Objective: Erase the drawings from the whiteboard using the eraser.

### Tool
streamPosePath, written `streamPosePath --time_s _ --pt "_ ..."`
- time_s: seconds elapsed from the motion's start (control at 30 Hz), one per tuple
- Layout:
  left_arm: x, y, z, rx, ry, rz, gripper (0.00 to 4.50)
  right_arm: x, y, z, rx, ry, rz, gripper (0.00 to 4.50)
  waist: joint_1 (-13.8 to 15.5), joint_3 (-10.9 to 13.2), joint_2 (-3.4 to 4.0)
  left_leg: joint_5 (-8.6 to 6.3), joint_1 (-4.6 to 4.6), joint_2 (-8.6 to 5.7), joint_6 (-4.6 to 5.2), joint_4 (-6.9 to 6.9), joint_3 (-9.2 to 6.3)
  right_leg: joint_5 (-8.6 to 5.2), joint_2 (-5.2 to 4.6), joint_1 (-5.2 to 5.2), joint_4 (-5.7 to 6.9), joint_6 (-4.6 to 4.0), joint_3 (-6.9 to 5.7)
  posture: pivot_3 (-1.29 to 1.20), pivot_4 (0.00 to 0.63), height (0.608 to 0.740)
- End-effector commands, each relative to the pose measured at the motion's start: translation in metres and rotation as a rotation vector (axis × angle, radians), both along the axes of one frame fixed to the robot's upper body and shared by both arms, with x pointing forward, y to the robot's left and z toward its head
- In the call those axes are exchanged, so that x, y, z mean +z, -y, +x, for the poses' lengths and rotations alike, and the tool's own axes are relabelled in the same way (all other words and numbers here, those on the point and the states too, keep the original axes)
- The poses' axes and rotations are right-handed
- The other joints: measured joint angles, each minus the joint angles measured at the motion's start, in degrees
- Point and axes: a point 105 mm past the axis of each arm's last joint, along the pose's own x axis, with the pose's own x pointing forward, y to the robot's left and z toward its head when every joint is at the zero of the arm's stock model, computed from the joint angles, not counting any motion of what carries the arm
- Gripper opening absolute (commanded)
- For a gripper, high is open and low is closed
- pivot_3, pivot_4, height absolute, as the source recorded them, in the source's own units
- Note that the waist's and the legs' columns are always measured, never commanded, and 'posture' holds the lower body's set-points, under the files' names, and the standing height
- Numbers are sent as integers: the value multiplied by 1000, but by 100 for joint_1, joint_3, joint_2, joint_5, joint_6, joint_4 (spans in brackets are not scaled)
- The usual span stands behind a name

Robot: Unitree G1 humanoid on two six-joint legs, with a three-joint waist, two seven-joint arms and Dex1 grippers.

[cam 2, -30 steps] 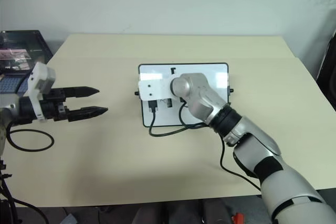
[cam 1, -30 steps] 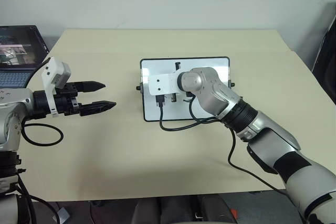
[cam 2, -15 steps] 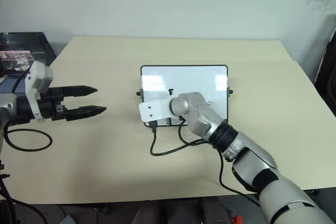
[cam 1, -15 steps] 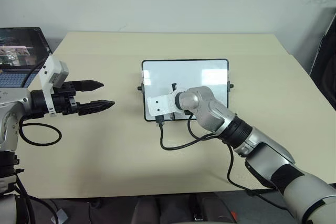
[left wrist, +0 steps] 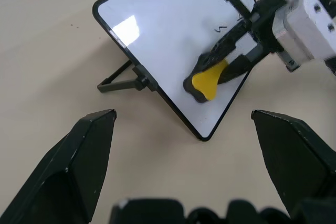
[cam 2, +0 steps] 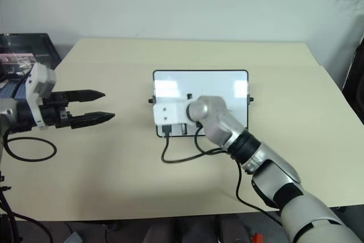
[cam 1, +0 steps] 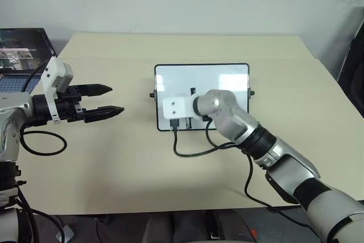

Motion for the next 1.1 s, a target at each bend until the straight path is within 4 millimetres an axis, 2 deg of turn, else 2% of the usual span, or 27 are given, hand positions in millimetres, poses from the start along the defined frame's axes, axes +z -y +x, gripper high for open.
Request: streamPosePath --time_s 0.03,0.07,0.1,0.17,0.2,0.33,0.47,0.73,1.1 --pt "14 0 2 -8 56 17 4500 75 5 -10 6 53 226 681 -5 0 0 0 -18 0 0 0 -2 12 0 -15 -1 -19 -1 0 150 740" --pt "15 0 2 -9 56 17 4500 80 7 -12 2 50 248 681 -5 0 0 0 -28 0 -1 0 -7 14 0 -22 -4 -24 -6 0 150 740" --pt "15 1 4 -13 58 15 4500 89 20 -9 -36 78 262 680 -6 0 0 -1 -34 -2 -1 -3 -9 15 0 -30 -4 -25 -9 0 150 740" --pt "14 4 6 -23 60 12 4500 94 45 0 -117 132 238 680 2 0 -1 -4 -38 -3 -2 -8 -10 13 0 -31 -9 -26 -15 0 150 740" --pt "14 5 7 -29 60 11 4500 93 53 3 -142 141 225 680 5 0 0 -7 -40 -4 -4 -9 -8 9 -1 -30 -12 -26 -19 0 150 740" --pt "12 8 11 -43 57 11 4500 68 69 16 -198 148 115 680 -10 0 0 -8 -41 -9 -5 -10 8 6 -7 -30 -14 -26 -16 0 150 740" --pt "12 11 13 -58 59 10 4500 45 73 21 -204 128 58 680 -54 2 2 -7 -41 -15 -5 -8 13 6 12 -38 -11 -25 -5 0 150 740" --pt "12 9 11 -56 54 15 4500 30 74 21 -189 134 -12 680 -60 4 5 -8 -42 -5 -5 -9 11 5 31 -45 -7 -27 -2 0 150 740" --pt "13 10 10 -64 59 16 4500 -8 67 10 -154 65 -75 678 -55 2 2 -7 -36 -5 -5 -4 11 4 45 -42 -2 -25 -2 0 150 740"
